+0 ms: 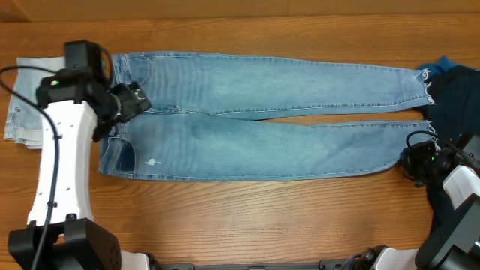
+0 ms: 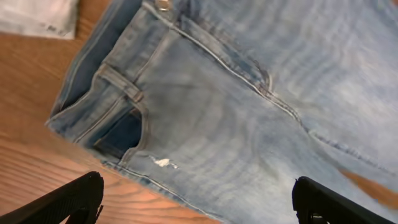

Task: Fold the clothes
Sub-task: 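Grasp the jeans hip edge with the left gripper and the hems with the right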

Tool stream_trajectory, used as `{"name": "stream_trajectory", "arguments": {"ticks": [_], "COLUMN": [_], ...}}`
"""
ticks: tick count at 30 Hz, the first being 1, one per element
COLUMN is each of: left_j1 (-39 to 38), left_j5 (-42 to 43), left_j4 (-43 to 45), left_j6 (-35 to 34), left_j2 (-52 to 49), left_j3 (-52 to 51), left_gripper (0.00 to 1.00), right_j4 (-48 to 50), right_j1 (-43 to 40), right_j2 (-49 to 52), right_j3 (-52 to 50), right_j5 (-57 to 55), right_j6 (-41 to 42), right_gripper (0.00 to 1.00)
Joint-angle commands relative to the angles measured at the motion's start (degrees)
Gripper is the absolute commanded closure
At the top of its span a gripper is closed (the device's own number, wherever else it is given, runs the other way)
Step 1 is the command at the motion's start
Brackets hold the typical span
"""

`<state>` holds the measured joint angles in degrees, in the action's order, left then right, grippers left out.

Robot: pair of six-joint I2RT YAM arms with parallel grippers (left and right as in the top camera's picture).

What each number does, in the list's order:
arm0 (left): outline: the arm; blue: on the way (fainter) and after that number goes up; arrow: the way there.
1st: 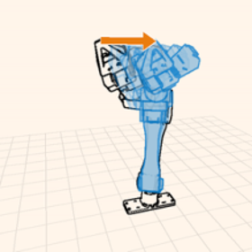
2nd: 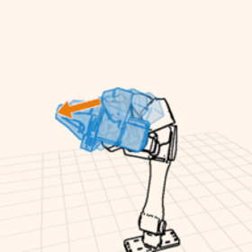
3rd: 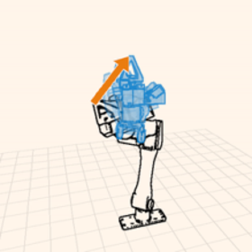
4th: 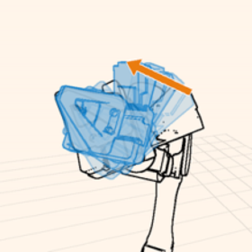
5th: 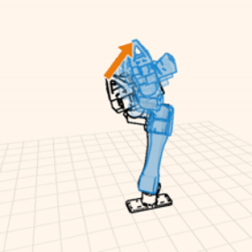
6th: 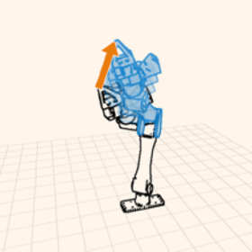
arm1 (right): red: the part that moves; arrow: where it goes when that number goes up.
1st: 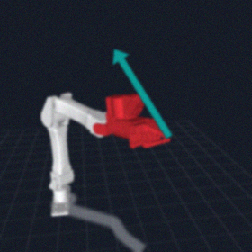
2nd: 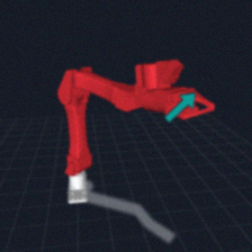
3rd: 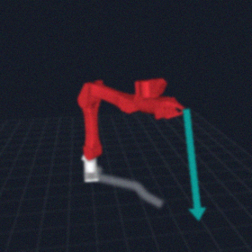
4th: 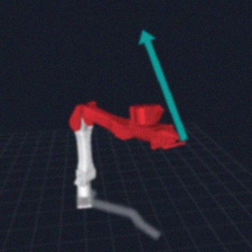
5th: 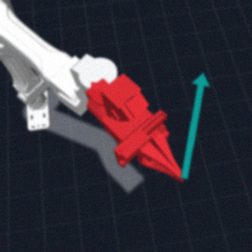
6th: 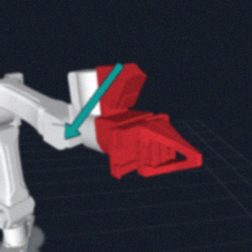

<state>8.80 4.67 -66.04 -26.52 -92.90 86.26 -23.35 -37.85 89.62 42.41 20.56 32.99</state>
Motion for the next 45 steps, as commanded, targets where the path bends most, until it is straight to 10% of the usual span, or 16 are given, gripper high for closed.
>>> {"name": "stream_trajectory", "arguments": {"ticks": [1,29,33,39,45], "left_j1": [7.23,18.29,18.29,18.18,18.18], "left_j5": [12.79,4.11,4.37,5.2,7.69], "left_j4": [-0.15,27.39,29.38,32.98,35.26], "left_j6": [-2.23,1.62,1.62,1.66,1.66], "left_j2": [0.33,0.33,0.33,0.33,0.33], "left_j3": [-1.77,-38.66,-38.66,-38.66,-38.66], "left_gripper": [0.0,0.0,0.35,0.38,0.05], "right_j4": [-0.15,1.79,1.86,2.1,2.05], "right_j1": [0.35,7.74,7.74,7.74,7.74], "right_j2": [0.17,0.2,0.17,0.17,0.17], "right_j3": [1.22,1.16,1.16,1.16,1.16], "right_j5": [-1.46,-8.55,-8.55,-8.55,-8.55], "right_j6": [-0.46,-1.33,-1.33,-1.36,-1.55], "right_gripper": [0.96,0.96,0.96,0.96,0.96]}}
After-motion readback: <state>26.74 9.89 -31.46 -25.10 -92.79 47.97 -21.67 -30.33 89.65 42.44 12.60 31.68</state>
